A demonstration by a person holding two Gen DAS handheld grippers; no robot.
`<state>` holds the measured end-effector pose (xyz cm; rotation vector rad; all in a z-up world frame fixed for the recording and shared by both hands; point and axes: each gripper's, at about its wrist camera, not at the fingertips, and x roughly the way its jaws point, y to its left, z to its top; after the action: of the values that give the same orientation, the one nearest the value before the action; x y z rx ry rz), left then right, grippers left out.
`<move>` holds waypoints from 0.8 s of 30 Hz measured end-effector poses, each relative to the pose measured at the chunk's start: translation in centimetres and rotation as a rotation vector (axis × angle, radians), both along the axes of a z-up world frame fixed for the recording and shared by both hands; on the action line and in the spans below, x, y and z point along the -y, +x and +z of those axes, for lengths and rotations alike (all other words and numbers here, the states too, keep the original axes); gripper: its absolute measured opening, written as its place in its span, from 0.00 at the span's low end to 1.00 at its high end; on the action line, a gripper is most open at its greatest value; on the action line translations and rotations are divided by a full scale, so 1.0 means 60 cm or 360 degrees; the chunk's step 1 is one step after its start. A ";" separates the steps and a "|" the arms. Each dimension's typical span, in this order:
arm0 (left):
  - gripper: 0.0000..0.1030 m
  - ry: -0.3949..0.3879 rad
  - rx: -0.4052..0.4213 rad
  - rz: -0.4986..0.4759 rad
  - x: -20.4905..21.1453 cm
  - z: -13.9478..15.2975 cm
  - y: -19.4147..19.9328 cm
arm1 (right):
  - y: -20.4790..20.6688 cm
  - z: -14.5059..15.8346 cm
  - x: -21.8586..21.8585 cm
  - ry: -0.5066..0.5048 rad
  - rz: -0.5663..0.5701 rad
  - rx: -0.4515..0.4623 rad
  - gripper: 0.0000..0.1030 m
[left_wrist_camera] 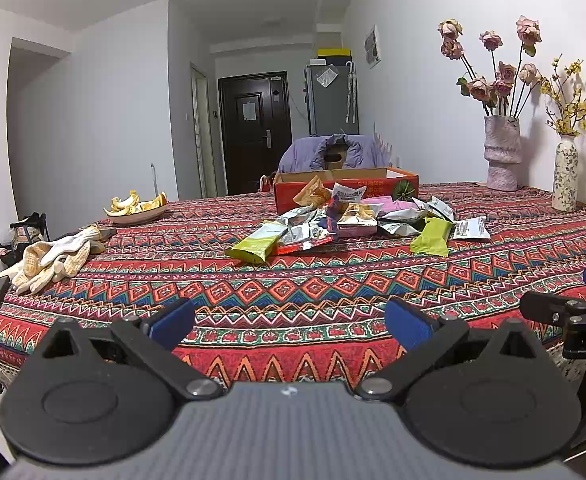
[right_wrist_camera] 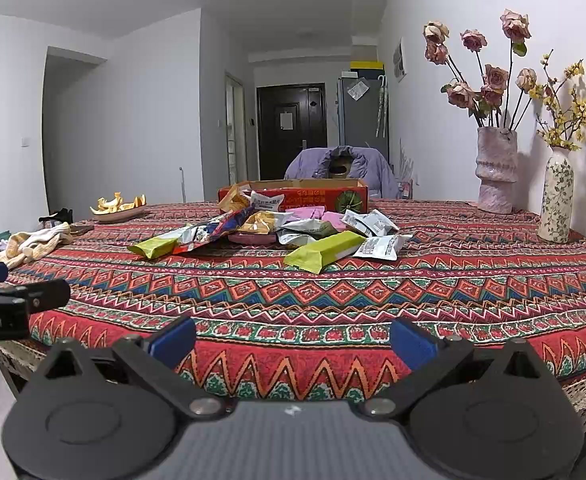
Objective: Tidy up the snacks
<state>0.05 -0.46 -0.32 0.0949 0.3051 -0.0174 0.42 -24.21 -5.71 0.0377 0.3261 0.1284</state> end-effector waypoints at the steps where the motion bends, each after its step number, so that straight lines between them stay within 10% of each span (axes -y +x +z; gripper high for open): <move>1: 1.00 0.0000 0.0000 0.0000 0.000 0.000 0.000 | 0.000 0.000 0.000 -0.0001 -0.0001 0.0000 1.00; 24: 1.00 0.0000 -0.0137 0.0044 -0.006 -0.001 0.111 | 0.105 0.005 0.016 0.0030 -0.0003 -0.0007 1.00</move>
<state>6.73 -0.07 -0.35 0.0898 0.3925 0.0057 6.70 -25.18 -5.41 0.0570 0.3291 0.1295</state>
